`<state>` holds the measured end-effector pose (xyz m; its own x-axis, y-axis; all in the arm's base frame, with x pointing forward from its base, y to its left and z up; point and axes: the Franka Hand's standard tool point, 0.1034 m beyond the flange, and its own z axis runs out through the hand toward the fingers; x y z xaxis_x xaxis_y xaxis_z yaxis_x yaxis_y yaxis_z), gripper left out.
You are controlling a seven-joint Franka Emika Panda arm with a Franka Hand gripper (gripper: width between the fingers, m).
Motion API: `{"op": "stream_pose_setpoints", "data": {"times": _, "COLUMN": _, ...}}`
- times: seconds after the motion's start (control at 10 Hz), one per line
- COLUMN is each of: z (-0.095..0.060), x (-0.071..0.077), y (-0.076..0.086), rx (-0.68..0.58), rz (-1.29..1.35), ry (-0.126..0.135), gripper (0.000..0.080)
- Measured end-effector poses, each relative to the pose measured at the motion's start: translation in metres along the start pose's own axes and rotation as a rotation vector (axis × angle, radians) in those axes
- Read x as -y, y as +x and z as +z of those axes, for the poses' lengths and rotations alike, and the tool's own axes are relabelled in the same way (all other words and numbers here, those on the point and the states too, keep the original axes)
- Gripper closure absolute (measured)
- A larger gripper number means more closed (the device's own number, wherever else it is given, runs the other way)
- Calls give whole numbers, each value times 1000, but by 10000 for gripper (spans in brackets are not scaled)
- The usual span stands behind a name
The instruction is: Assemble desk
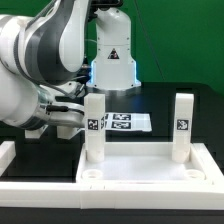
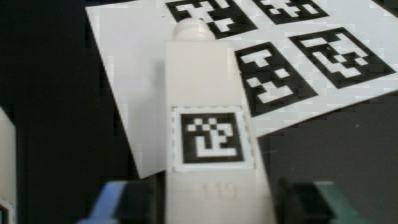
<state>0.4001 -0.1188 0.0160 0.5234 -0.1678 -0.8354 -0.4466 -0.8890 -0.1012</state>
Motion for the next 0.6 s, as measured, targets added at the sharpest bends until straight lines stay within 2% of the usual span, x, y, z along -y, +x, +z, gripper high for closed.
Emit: {"op": "stream_pose_setpoints", "data": {"times": 0.6, "z": 0, "x": 0, "y": 0, "rx": 0, "rz": 0, "ry": 0, "gripper": 514}}
